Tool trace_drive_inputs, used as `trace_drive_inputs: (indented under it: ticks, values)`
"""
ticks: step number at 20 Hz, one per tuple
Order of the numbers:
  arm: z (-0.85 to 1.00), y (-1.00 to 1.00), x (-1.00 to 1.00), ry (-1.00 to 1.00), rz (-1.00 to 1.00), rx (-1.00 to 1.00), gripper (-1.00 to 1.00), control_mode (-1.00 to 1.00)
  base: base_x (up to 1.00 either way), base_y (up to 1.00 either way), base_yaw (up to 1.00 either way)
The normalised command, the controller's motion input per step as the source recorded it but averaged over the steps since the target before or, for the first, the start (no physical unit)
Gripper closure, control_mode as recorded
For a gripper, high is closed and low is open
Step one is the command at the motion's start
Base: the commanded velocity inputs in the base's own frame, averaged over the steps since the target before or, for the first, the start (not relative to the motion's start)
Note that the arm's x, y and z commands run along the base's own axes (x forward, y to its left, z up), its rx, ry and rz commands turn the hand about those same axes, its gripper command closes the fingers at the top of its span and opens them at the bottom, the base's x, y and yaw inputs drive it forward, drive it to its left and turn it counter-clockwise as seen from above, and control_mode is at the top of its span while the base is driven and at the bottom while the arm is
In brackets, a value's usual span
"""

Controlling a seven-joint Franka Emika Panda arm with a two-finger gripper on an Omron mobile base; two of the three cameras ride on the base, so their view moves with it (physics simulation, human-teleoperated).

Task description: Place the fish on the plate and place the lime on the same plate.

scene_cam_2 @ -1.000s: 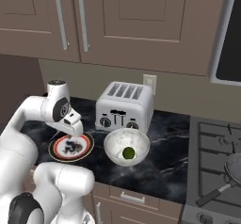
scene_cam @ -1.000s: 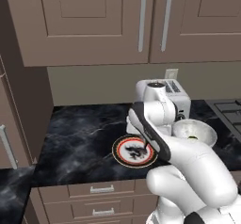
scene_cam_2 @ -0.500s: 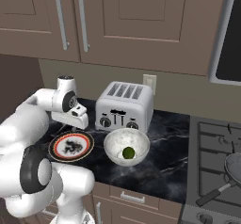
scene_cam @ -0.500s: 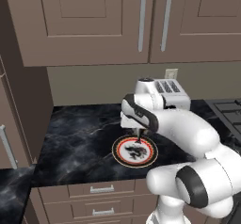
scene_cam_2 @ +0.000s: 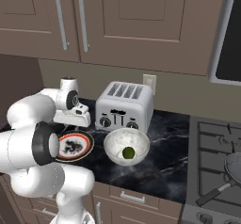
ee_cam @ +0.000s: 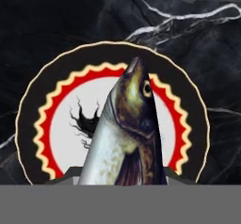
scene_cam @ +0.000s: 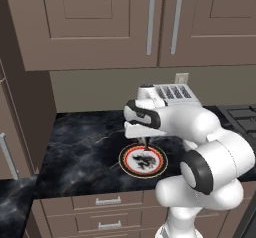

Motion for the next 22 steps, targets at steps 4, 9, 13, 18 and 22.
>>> trace_drive_inputs:
  ticks: [4,9,13,18,22]
  values:
    - [-0.5,0.09,-0.01,0.0,0.04,-0.01,1.0,-1.0,0.0,0.0,0.0]
    - [-0.51,0.08,0.0,-0.01,0.02,0.0,1.0,-1.0,0.0,0.0,0.0]
    - [-0.33,0.0,0.0,0.0,0.0,0.0,1.0,-1.0,0.0,0.0,0.0]
    - [-0.12,0.0,-0.07,0.0,-0.01,0.0,1.0,-1.0,0.0,0.0,0.0]
    - [-0.07,0.0,0.0,0.01,-0.04,0.0,1.0,-1.0,0.0,0.0,0.0]
